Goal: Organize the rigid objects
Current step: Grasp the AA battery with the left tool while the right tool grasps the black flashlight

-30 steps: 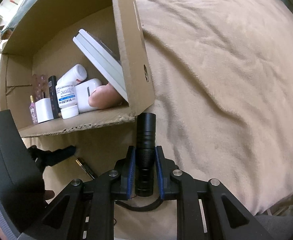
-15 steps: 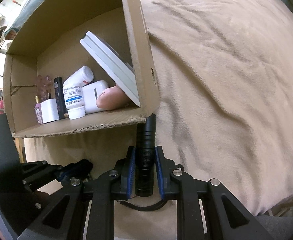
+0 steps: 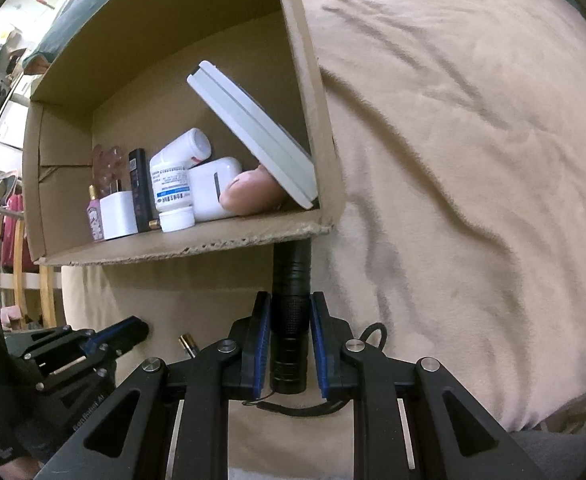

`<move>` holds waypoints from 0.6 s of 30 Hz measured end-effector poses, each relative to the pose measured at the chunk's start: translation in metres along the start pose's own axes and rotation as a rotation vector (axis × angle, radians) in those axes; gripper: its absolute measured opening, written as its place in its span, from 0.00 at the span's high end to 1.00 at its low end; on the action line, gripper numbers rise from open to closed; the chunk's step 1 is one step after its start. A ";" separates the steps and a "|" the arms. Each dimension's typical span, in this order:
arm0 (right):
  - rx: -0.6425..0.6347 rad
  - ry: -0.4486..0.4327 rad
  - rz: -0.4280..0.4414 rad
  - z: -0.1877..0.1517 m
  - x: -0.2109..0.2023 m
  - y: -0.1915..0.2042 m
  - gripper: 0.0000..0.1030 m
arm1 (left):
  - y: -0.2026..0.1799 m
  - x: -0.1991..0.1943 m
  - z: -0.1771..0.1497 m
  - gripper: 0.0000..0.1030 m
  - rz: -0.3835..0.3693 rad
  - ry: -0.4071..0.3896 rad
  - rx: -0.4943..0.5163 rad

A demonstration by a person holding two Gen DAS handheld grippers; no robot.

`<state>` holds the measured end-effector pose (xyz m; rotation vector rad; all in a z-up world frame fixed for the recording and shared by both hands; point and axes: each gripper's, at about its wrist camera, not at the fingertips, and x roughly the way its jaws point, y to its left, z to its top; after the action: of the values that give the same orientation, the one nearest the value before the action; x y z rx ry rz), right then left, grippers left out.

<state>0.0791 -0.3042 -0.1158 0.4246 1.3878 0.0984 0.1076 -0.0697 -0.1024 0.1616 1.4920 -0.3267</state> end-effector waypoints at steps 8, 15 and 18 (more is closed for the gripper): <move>0.006 -0.006 0.004 -0.003 -0.004 -0.002 0.80 | -0.026 -0.009 -0.011 0.26 -0.037 0.013 0.157; 0.031 -0.007 0.014 -0.001 -0.005 -0.008 0.80 | -0.049 -0.002 -0.016 0.26 0.071 0.070 0.474; 0.038 -0.008 0.017 0.000 -0.005 -0.010 0.80 | -0.048 0.006 -0.015 0.39 0.067 0.111 0.519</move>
<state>0.0761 -0.3146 -0.1141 0.4681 1.3798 0.0834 0.0790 -0.1108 -0.1046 0.6504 1.4808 -0.6555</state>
